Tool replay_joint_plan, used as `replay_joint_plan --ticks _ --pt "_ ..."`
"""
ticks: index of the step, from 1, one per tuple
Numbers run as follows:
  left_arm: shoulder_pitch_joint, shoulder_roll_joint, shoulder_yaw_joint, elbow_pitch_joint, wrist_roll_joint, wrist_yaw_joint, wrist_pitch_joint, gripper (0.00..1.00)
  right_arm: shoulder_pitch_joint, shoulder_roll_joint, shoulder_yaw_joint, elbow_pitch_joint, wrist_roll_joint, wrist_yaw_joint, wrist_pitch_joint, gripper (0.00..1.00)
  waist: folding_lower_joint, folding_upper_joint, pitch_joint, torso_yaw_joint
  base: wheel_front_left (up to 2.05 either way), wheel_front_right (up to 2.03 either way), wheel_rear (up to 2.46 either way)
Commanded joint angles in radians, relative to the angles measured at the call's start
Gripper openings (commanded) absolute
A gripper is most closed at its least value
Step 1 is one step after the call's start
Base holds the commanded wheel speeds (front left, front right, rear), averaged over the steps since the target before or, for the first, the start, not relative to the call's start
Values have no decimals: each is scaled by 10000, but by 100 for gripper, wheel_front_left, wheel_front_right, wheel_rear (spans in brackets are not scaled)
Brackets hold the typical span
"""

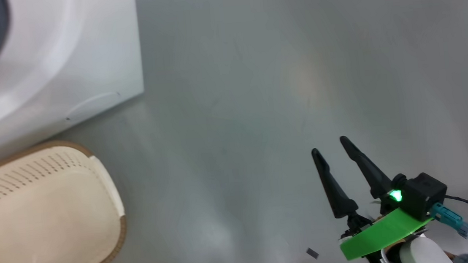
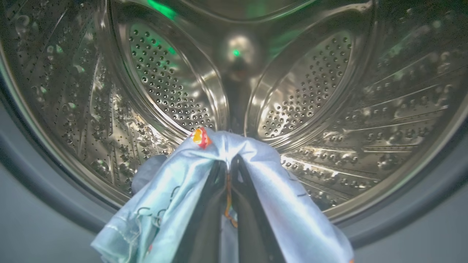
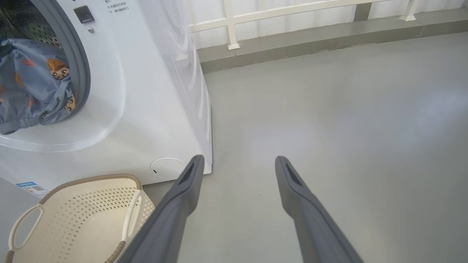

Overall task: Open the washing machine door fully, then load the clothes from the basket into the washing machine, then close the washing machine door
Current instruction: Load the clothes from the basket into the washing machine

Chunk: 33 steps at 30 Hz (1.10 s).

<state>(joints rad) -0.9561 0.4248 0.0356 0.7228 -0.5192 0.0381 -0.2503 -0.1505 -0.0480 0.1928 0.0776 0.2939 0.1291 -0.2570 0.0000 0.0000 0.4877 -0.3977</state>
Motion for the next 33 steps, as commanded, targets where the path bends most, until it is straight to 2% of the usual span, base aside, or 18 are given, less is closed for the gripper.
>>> replay_joint_plan --ticks 1,8,16,20,27,33 --pt "-299 630 233 -29 64 -53 -85 0 -93 -23 308 -260 117 16 -48 100 0 0 721 -392 0 0 0" --pt "-1989 1320 271 1109 259 -480 -107 0 -81 -23 650 -337 122 16 -48 100 0 0 1326 -599 0 0 0" --pt "-4042 1668 -75 2089 460 -952 -62 0 151 -22 920 -545 157 16 -48 100 0 0 2100 -719 0 0 0" --pt "-4958 1730 -205 2576 447 -1079 120 0 277 -22 1015 -661 225 16 -48 100 0 0 2385 -841 0 0 0" --pt "-6170 1378 -194 2933 144 -1317 29 0 671 -22 913 -809 277 16 -48 100 0 0 2617 -778 0 0 0" --pt "-6788 1256 441 2293 -6 -1115 -105 0 790 -22 841 -961 324 16 -48 100 0 0 2805 -758 0 0 0"
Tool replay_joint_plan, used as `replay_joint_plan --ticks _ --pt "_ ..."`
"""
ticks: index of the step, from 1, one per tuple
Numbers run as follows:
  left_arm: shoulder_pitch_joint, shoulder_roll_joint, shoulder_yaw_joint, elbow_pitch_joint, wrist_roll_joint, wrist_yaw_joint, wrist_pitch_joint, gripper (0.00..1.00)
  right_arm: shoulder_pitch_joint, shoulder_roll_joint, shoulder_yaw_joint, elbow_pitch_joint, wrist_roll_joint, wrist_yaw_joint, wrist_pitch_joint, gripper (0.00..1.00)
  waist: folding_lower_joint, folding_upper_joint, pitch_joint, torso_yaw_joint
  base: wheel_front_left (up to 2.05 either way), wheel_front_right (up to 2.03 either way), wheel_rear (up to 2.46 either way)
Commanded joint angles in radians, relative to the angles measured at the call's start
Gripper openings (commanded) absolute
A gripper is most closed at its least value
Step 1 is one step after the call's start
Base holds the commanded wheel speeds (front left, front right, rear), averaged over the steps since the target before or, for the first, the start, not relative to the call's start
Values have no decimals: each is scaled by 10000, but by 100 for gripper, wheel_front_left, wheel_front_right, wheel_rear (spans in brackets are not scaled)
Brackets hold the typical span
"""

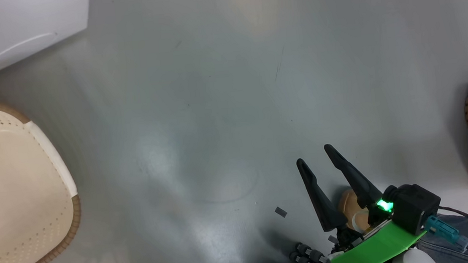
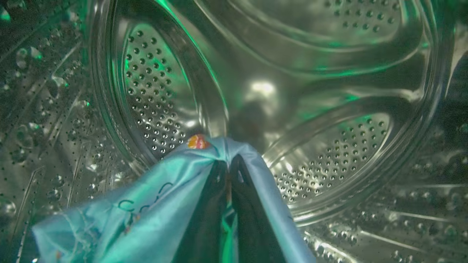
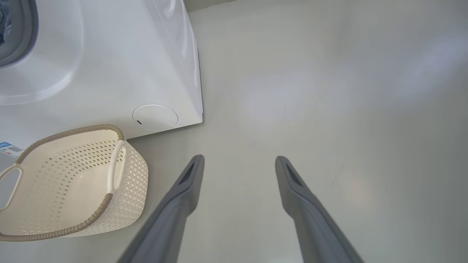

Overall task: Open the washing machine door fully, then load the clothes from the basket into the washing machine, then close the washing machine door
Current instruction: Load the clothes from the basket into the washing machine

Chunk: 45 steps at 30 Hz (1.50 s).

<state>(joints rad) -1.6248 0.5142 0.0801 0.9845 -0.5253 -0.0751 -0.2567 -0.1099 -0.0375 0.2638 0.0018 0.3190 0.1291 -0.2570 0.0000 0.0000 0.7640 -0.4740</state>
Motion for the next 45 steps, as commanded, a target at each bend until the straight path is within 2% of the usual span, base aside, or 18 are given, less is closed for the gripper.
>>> replay_joint_plan --ticks 1,6,16,17,19,20,21,22,25,32,45 --pt "-108 353 163 -612 110 103 -44 0 385 -128 135 -221 83 16 -48 100 0 0 80 7 0 0 0" --pt "277 263 653 -1528 718 416 -48 0 338 -128 175 -244 138 16 -48 100 0 0 189 40 0 0 0" --pt "484 245 -122 -287 1688 -32 -50 0 181 -128 271 -134 115 16 -48 100 0 0 247 148 0 0 0" --pt "435 241 -239 -126 1753 -92 -50 4 164 -128 278 -116 112 16 -48 100 0 0 241 151 0 0 0" --pt "322 261 -442 38 1896 -187 -50 27 132 -128 298 -83 112 16 -48 100 0 0 236 153 0 0 0" --pt "278 263 -529 118 1954 -225 -50 42 113 -128 313 -63 115 16 -48 100 0 0 230 152 0 0 0" --pt "244 273 -662 209 2050 -264 -50 82 95 -128 335 -40 119 16 -48 100 0 0 219 152 0 0 0" --pt "200 275 -791 322 2142 -292 -50 100 77 -128 359 -19 126 16 -48 100 0 0 208 153 0 0 0" --pt "24 280 -1173 769 2465 -263 -44 100 28 -128 425 48 152 16 -48 100 0 0 163 158 0 0 0" --pt "-68 53 -1802 1721 2979 151 165 100 -95 -127 421 212 132 16 -48 100 0 0 -123 346 0 0 0" --pt "1097 -766 -1665 2354 2514 576 3 100 -325 -127 189 648 -54 16 -48 100 0 0 -1141 911 0 0 0"
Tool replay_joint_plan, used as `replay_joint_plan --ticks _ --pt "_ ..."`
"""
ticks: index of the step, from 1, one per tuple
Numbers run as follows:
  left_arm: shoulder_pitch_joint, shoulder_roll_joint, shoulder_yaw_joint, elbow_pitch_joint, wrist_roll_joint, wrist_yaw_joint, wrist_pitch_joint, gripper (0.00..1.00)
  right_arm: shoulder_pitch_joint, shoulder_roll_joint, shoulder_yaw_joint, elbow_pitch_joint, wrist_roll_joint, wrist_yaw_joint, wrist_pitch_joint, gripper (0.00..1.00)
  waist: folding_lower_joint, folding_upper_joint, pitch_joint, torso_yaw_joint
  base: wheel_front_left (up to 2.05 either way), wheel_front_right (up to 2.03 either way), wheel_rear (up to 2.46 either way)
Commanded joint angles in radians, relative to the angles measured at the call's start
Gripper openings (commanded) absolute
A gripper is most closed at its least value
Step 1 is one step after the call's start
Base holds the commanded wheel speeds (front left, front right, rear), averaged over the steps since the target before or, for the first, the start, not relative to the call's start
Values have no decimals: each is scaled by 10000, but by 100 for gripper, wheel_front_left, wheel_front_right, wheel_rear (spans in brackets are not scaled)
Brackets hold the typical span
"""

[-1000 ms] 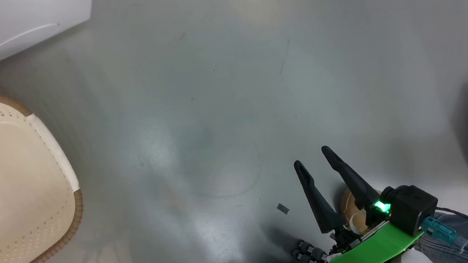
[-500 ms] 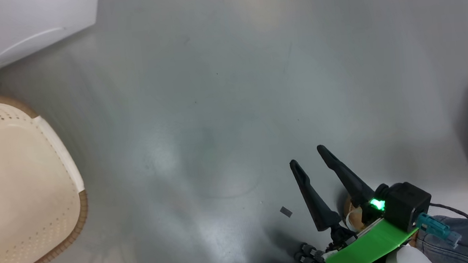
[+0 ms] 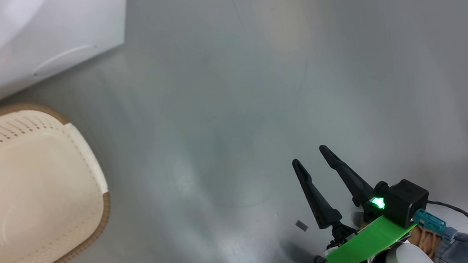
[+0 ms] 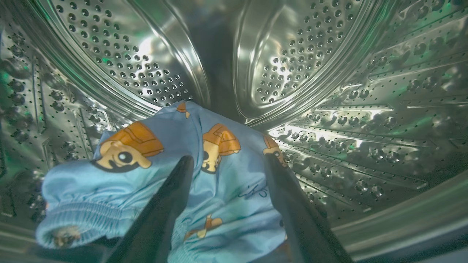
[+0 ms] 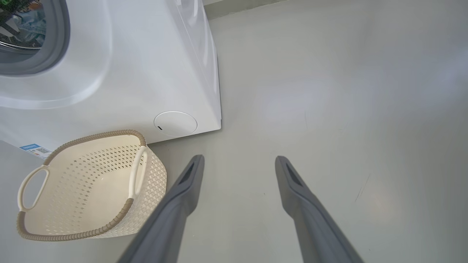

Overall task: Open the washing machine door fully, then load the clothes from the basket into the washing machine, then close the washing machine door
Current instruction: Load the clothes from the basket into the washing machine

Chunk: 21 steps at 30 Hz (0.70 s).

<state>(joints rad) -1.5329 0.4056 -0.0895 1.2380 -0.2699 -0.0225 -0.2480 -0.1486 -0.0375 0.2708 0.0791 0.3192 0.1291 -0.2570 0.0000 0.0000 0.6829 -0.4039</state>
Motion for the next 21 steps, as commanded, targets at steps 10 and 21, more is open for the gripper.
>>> replay_joint_plan --ticks 10,21 --pt "1748 -407 329 -386 -500 203 -132 100 -60 -127 -74 279 -167 16 -48 100 0 0 -1449 790 0 0 0" --pt "3945 -1180 528 -1561 -692 79 -136 100 103 -127 -428 825 -315 16 -48 100 0 0 -2864 1538 0 0 0"
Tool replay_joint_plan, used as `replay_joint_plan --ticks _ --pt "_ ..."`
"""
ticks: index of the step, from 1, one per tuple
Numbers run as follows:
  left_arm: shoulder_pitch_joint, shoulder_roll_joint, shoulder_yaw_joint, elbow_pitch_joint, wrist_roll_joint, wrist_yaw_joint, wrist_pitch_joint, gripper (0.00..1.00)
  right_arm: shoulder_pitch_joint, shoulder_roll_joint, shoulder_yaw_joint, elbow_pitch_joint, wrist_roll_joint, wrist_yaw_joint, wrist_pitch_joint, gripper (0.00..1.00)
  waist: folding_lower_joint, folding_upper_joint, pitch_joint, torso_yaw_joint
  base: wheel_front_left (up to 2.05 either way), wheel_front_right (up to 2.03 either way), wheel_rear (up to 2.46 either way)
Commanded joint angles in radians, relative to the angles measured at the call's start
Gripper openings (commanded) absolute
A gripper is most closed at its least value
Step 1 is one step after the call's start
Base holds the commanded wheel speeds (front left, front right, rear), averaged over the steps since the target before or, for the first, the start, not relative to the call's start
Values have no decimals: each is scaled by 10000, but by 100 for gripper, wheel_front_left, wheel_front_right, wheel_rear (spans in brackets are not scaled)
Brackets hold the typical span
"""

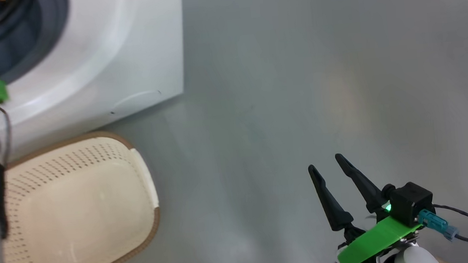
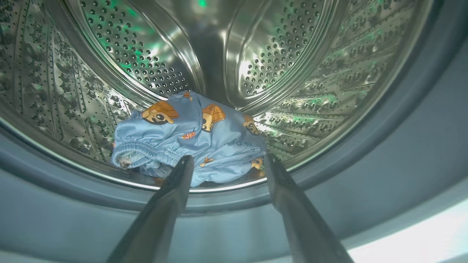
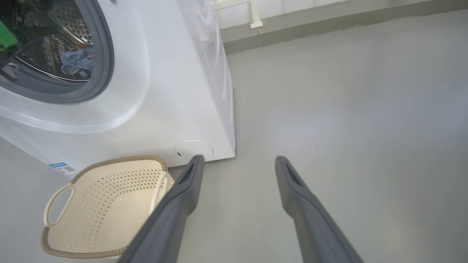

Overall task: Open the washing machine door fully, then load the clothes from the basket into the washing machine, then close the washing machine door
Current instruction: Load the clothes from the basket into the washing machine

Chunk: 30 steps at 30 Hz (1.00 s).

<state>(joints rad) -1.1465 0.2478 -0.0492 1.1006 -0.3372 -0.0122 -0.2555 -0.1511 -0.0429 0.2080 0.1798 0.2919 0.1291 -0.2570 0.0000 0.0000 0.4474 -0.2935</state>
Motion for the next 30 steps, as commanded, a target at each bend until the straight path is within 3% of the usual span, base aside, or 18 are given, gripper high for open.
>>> replay_joint_plan --ticks 1,10,19,30 --pt "323 304 144 -287 -36 -49 -61 100 165 -74 149 -138 -59 16 -48 100 0 0 -642 503 0 0 0" --pt "2430 -269 409 -2077 176 51 -62 100 396 -74 -163 76 -243 16 -48 100 0 0 -1604 1059 0 0 0" --pt "4526 -1080 165 -3353 611 -117 -62 100 599 -74 -499 160 -414 16 -48 100 0 0 -2415 1669 0 0 0" --pt "6206 -1374 266 -4121 478 -368 -62 100 717 -141 -741 234 -841 16 -48 100 0 0 -3248 2266 0 0 0"
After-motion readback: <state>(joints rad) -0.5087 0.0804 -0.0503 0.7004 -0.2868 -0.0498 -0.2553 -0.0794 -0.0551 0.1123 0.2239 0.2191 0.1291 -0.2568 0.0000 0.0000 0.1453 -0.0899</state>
